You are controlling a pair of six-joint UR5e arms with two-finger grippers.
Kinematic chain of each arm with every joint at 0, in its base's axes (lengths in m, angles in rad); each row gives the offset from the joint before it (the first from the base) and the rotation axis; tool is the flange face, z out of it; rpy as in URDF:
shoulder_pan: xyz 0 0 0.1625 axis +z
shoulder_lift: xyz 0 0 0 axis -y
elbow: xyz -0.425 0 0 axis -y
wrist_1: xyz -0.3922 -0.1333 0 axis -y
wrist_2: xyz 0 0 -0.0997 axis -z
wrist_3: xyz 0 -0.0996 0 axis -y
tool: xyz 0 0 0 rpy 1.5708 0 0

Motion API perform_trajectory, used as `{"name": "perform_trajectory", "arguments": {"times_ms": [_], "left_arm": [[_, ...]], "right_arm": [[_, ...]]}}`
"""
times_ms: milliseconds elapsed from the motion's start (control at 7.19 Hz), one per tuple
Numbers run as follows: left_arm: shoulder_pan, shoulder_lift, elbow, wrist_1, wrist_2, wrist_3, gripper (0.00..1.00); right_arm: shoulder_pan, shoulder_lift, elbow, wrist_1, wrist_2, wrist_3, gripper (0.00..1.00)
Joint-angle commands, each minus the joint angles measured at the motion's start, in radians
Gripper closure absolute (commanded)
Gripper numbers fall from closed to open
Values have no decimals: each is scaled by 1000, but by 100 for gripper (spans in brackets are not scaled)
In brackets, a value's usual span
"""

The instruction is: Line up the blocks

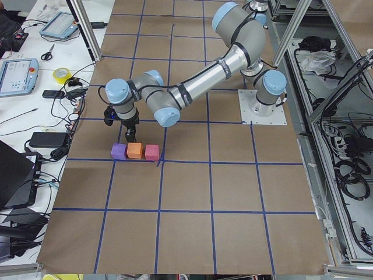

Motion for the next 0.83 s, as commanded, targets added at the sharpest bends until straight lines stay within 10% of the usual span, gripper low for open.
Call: {"name": "perform_trajectory", "arguments": {"times_ms": [0, 696], "left_arm": [[-14, 227, -142, -65, -9, -76, 0], [-522, 381, -218, -65, 2, -660, 0]], "right_arm": [[1, 0, 0, 0, 2, 1, 0], [1, 0, 0, 0, 0, 1, 0]]}}
